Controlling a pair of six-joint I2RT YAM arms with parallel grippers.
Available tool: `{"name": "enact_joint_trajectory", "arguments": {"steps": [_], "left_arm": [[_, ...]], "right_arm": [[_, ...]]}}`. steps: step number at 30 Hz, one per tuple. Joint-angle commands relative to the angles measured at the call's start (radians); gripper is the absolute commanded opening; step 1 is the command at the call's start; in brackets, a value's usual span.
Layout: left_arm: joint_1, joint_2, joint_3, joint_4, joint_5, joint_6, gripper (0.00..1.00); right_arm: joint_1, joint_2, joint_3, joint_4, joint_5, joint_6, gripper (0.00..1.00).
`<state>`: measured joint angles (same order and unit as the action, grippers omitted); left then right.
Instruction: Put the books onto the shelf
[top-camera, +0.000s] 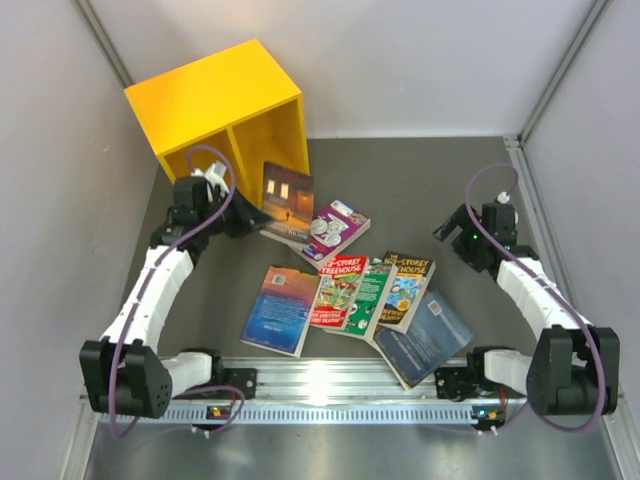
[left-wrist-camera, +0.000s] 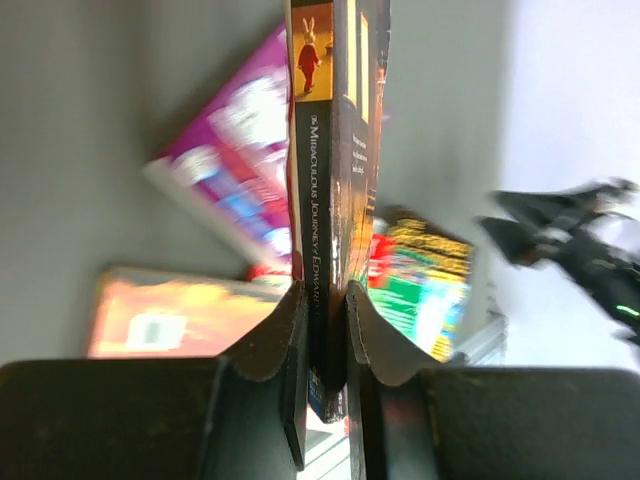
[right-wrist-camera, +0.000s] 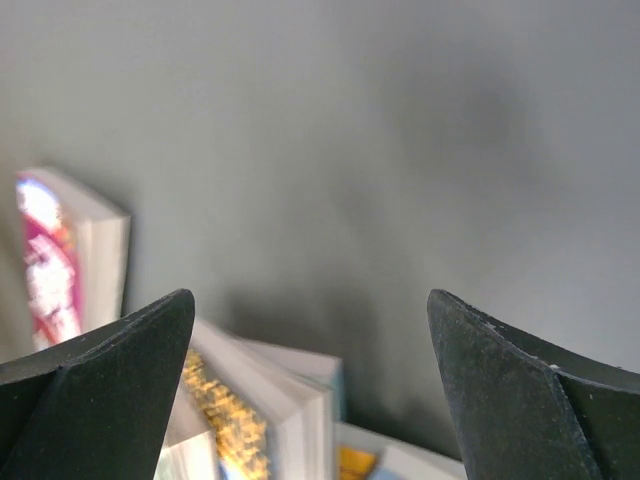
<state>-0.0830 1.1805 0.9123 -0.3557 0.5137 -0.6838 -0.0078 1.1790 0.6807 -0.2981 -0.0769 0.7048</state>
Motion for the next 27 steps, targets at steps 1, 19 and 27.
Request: {"name": "enact_joint_trajectory", "arguments": {"steps": [1, 19, 27], "left_arm": [[-0.024, -0.051, 0.222, -0.046, 0.080, 0.018, 0.00], [0.075, 0.314, 1.240, -0.368, -0.380, 0.055, 0.00], [0.324, 0.404, 1.226, -0.405, -0.187, 0.015, 0.00]], "right_arm": [[0.072, -0.041, 0.034, 0.065, 0.011, 0.047, 1.00], [0.368, -0.042, 0.056, 0.068, 0.042, 0.021, 1.00], [0.462, -0.085, 0.040, 0.051, 0.071, -0.013, 1.00]]}}
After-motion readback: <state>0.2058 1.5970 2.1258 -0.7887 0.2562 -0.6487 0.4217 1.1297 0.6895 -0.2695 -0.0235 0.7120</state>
